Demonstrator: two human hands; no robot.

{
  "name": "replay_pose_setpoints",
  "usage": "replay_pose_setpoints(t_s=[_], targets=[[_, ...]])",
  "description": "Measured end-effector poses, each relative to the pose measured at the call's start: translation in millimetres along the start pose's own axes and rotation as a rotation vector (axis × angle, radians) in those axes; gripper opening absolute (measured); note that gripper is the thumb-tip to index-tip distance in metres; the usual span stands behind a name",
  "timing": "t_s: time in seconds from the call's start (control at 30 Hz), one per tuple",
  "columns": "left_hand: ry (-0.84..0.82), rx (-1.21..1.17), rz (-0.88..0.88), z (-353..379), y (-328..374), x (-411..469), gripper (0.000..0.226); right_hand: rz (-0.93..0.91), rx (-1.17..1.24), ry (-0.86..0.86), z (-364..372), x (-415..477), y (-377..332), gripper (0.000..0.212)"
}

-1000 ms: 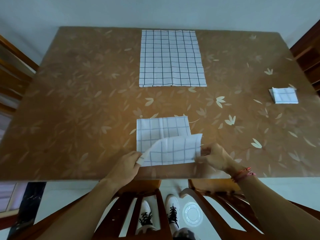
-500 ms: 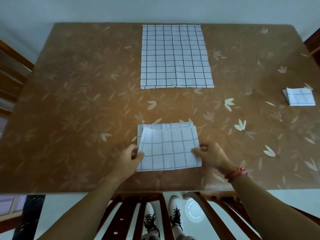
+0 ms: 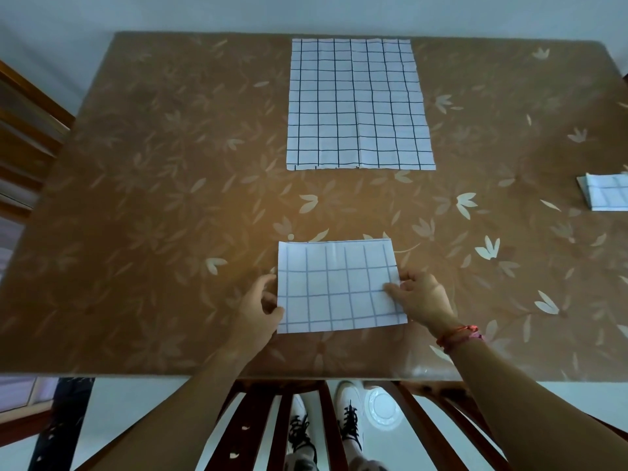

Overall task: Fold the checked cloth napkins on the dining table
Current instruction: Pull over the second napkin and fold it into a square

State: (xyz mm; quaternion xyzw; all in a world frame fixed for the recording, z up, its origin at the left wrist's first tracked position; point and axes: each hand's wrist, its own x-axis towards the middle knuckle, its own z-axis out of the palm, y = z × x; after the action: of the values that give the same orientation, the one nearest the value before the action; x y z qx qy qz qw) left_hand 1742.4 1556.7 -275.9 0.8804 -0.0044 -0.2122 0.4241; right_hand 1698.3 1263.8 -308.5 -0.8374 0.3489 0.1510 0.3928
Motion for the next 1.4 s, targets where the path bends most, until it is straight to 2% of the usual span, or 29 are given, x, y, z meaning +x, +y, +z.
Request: replay_pose_setpoints(t_s=[0.1, 0.23, 0.43, 0.67, 0.73, 0.8, 0.9, 0.97, 1.17, 1.4], targets=[[0.03, 0.012, 0.012, 2, 0, 0, 0.047, 0.001, -0.016, 0.015, 0, -2, -3, 0.031], [0.058, 0.042, 0.031, 4, -3, -1, 0.045, -0.018, -0.028, 0.047, -2, -7, -8, 0.021], [0.111, 0.221, 0.221, 10, -9, -8, 0.041, -0.052, -0.087, 0.126, -8, -18, -8, 0.02], [0.03, 0.358, 0.34, 27, -27, -13, 0.049, -0.101, -0.222, 0.167, -2, -38, -2, 0.031], [0.038, 0.478, 0.426, 30, -31, -16, 0.047, -0.241, -0.328, 0.231, 4, -48, -2, 0.037], [0.057, 0.595, 0.51, 33, -31, -24, 0.045, -0.468, -0.455, 0.254, 16, -58, 0, 0.043], [0.044, 0.695, 0.624, 45, -23, -42, 0.042, -0.707, -0.603, 0.163, 40, -76, 2, 0.055], [-0.006, 0.732, 0.675, 56, -19, -54, 0.042, -0.729, -0.661, 0.073, 54, -87, 0, 0.064], [-0.143, 0.843, 0.656, 72, -24, -68, 0.06, -0.686, -0.759, -0.016, 69, -93, -1, 0.071], [-0.146, 0.873, 0.58, 73, -22, -64, 0.068, -0.684, -0.786, -0.012, 73, -85, -2, 0.07]])
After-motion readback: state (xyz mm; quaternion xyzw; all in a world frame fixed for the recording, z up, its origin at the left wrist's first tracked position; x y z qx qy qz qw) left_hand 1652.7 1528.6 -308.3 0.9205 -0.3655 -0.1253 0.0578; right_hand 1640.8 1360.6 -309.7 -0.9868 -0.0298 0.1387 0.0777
